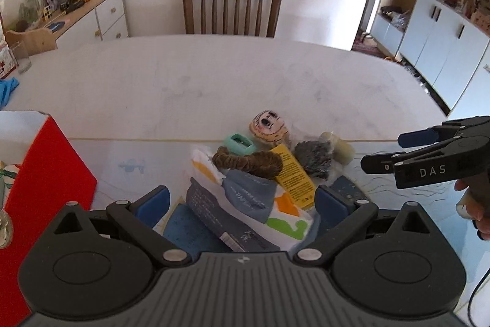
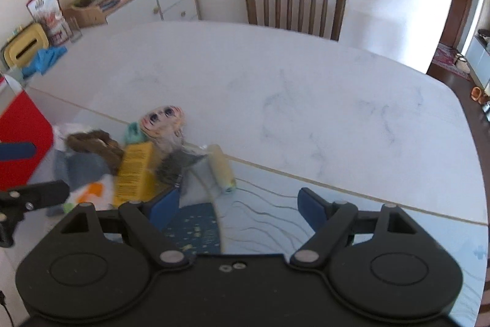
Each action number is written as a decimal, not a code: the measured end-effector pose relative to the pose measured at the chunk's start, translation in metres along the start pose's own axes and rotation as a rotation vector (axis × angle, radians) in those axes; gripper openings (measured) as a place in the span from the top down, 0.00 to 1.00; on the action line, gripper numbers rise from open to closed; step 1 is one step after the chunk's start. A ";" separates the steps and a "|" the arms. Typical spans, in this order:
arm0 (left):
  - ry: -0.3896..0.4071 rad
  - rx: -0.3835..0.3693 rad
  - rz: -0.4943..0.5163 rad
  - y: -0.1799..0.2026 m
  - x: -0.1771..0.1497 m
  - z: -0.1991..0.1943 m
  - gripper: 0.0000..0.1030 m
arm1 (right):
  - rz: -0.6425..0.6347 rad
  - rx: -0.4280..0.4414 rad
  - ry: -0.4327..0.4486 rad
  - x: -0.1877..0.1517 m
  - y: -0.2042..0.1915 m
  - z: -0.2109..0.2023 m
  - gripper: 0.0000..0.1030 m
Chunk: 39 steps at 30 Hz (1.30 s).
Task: Organize objects
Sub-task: 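Move both grippers back toward the remaining items on the plate, then grasp the white-blue paper bag with the left gripper while the right grasps the cream roller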
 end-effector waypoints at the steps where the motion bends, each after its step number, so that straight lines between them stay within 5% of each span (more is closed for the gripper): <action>1: -0.008 0.003 -0.001 -0.002 -0.001 0.003 0.02 | -0.007 -0.001 -0.004 0.000 0.001 0.005 0.19; 8: -0.072 -0.016 -0.061 -0.014 -0.010 0.025 0.02 | -0.038 0.002 -0.013 0.004 0.000 0.029 0.22; 17: -0.098 -0.057 -0.107 -0.017 -0.018 0.033 0.04 | -0.099 0.026 -0.009 0.010 -0.013 0.043 0.50; 28: -0.098 -0.092 -0.106 -0.011 -0.019 0.024 0.59 | -0.230 -0.008 0.033 0.006 -0.031 0.038 0.83; 39: -0.068 -0.069 -0.097 -0.015 -0.021 0.002 0.81 | -0.125 -0.008 -0.020 -0.023 -0.018 0.012 0.86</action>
Point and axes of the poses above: each gripper's, at about its wrist camera, not at the fingertips, and z roughly the way its jaws point, y to its right, x to its top, the point moved 10 cm from there along z, roughly the way its jaws point, and after that the axes turned 7 degrees about -x, right-handed, at the moved point
